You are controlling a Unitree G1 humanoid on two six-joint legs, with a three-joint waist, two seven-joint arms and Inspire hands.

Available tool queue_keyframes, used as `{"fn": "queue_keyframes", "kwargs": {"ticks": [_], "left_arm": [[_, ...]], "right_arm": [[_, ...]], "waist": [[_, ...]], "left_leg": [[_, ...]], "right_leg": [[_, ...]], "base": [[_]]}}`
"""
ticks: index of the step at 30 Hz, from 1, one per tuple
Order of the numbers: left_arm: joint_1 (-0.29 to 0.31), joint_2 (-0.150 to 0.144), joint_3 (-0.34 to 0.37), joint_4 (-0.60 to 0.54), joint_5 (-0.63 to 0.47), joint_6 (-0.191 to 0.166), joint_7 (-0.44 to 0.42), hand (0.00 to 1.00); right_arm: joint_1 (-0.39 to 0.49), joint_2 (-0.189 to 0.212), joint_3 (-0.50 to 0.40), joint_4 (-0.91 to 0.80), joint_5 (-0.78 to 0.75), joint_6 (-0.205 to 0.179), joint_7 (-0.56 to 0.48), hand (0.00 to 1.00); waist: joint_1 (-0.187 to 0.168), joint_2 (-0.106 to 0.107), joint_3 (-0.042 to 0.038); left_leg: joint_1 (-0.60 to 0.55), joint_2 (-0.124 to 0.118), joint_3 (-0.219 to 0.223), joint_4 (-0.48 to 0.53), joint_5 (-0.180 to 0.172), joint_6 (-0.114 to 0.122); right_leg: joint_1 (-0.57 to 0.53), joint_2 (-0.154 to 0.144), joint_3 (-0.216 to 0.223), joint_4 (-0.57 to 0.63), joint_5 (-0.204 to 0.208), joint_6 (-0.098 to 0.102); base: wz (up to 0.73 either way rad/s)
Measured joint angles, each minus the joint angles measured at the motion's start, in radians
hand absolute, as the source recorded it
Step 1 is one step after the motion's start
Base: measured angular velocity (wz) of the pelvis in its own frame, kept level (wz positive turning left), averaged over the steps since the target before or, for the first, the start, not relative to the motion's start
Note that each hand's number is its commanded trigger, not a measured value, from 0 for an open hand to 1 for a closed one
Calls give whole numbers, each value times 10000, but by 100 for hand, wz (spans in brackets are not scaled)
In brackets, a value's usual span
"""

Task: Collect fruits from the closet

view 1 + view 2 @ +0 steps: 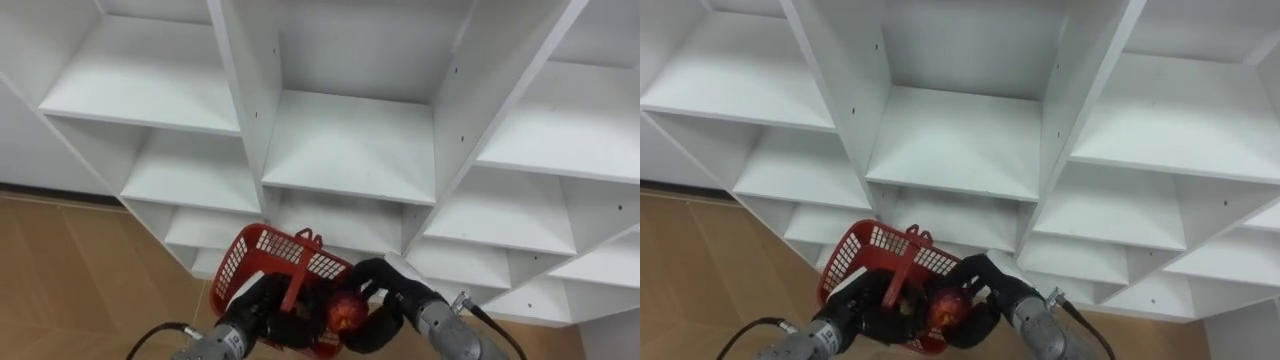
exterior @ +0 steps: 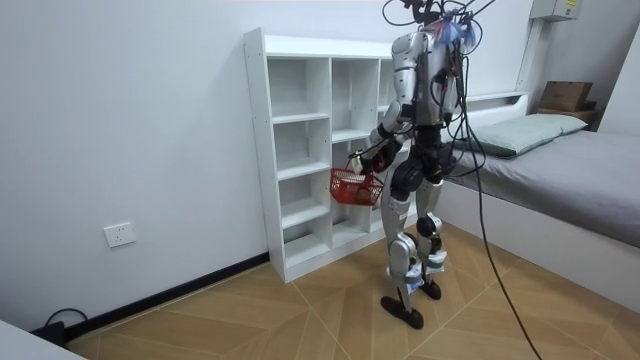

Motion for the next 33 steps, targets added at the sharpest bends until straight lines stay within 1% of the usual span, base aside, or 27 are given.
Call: {"fn": "queue_keyframes", "kwargs": {"ticks": [6,8,10,13,14,15,16,17,21,23,24,25,27,33], "left_arm": [[-38,6,-532,-6,-30,-1,-56,100],[-76,6,-644,-5,-39,-1,-198,100],[-214,-32,-921,-5,-84,-8,-411,100],[-392,-28,-1310,-4,-81,-48,-572,100],[-400,-26,-1318,-3,-82,-50,-586,100],[-415,-28,-1385,-3,-82,-53,-600,100],[-416,-15,-1417,1,-82,-53,-601,100],[-416,-6,-1423,1,-82,-53,-601,100],[-476,-13,-1468,1,-83,-54,-624,100],[-523,-20,-1467,1,-92,-54,-637,100],[-575,-22,-1470,1,-102,-54,-656,100],[-628,-37,-1492,2,-106,-54,-682,100],[-659,-44,-1485,20,-108,-53,-681,100],[-693,-44,-1466,76,-116,-51,-693,100]], "right_arm": [[-256,49,476,639,-583,11,-17,100],[-369,123,563,848,-864,10,-16,100],[-462,192,737,983,-1158,5,-11,100],[-634,230,1025,1031,-1807,-45,50,100],[-666,223,1043,1075,-1873,-72,50,100],[-717,223,1096,1129,-2039,-95,41,93],[-770,218,1168,1175,-2120,-123,35,75],[-782,215,1187,1196,-2124,-147,20,0],[-927,245,1213,1461,-2115,-210,-43,0],[-1005,246,1209,1488,-2116,-210,-44,0],[-1069,259,1212,1518,-2115,-210,-49,0],[-1130,326,1210,1599,-2115,-210,-55,0],[-1191,422,1202,1678,-2116,-209,-101,0],[-1199,446,1204,1697,-2111,-209,-171,0]], "waist": [[28,105,-46],[20,110,-49],[35,108,-48],[54,108,-48],[55,107,-47],[63,106,-47],[63,103,-45],[62,103,-45],[67,75,-25],[96,60,13],[96,50,46],[98,43,61],[97,35,66],[108,35,66]], "left_leg": [[-20,0,5,15,0,0],[-39,2,3,16,1,1],[-51,3,4,15,1,1],[-23,-1,9,-1,2,1],[-23,0,6,-1,3,1],[-21,1,1,-7,3,1],[-8,3,0,-15,4,1],[-3,3,0,-19,4,1],[-7,4,-5,-41,4,0],[-9,4,1,-48,5,0],[-12,2,4,-48,6,1],[-20,1,5,-48,8,3],[-25,3,4,-44,9,2],[-54,4,-4,-39,9,2]], "right_leg": [[-7,8,34,34,2,-4],[-5,15,66,35,4,-7],[-9,15,68,34,5,-8],[-59,16,108,36,5,-8],[-68,16,114,36,5,-8],[-77,17,113,35,5,-8],[-75,21,115,30,5,-8],[-74,22,115,26,5,-8],[-75,25,102,8,4,-8],[-77,25,104,7,5,-8],[-83,24,106,7,5,-8],[-92,24,107,7,4,-8],[-95,27,109,7,5,-8],[-105,20,90,4,4,-8]], "base": [[0],[0],[0],[-3],[-5],[-5],[-4],[0],[0],[0],[0],[0],[0],[0]]}}
